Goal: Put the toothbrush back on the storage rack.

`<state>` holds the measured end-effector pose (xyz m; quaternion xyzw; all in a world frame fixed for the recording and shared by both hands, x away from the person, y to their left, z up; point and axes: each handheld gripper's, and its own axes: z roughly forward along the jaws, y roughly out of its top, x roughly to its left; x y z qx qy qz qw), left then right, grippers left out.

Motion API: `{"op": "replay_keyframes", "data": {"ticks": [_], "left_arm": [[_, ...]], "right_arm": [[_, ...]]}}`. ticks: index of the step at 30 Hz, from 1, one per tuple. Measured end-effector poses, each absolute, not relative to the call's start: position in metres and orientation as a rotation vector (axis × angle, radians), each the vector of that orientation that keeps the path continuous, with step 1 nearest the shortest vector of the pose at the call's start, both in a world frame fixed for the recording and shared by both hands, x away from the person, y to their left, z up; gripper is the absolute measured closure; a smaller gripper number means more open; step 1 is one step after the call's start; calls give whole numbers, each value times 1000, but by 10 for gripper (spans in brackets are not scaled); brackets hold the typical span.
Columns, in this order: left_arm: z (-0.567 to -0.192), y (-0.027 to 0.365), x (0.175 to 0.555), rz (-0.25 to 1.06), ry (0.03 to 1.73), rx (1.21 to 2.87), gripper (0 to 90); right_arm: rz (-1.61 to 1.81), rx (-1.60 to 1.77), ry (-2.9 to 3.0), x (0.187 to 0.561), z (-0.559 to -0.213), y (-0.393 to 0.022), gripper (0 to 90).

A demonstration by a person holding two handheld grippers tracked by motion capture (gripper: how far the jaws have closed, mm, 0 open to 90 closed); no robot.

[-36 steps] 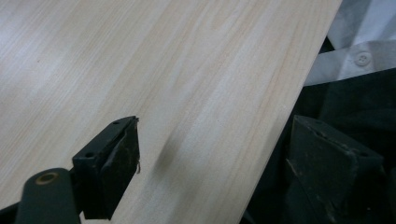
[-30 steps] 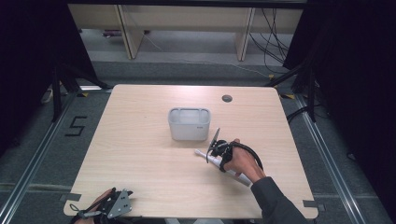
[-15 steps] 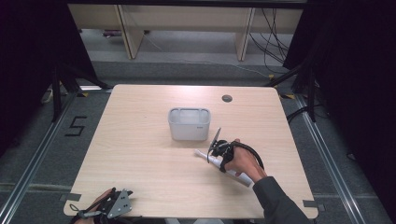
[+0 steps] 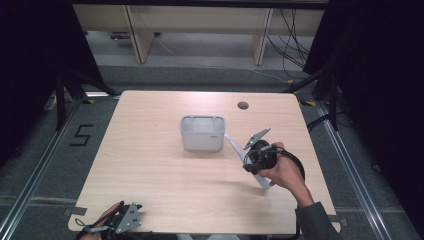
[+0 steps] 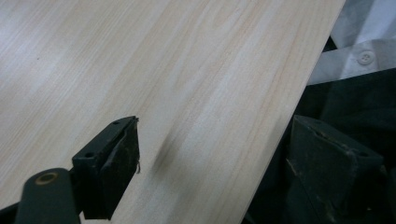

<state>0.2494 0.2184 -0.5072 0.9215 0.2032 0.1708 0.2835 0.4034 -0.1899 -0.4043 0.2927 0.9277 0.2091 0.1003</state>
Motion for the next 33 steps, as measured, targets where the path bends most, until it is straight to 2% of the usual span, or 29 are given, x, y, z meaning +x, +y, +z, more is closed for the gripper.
{"op": "replay_keyframes", "data": {"ticks": [8, 21, 24, 33], "left_arm": [[-508, 218, 249, 478, 551, 2466, 162], [-508, 219, 249, 476, 552, 2467, 163], [-506, 219, 250, 419, 536, 2480, 163], [-507, 219, 249, 463, 538, 2465, 162]], "right_arm": [[785, 849, 2592, 403, -384, -200, 667], [989, 866, 2470, 412, -385, -198, 667], [1012, 858, 2401, 416, -386, -195, 667], [1099, 841, 2327, 425, -388, -190, 667]]}}
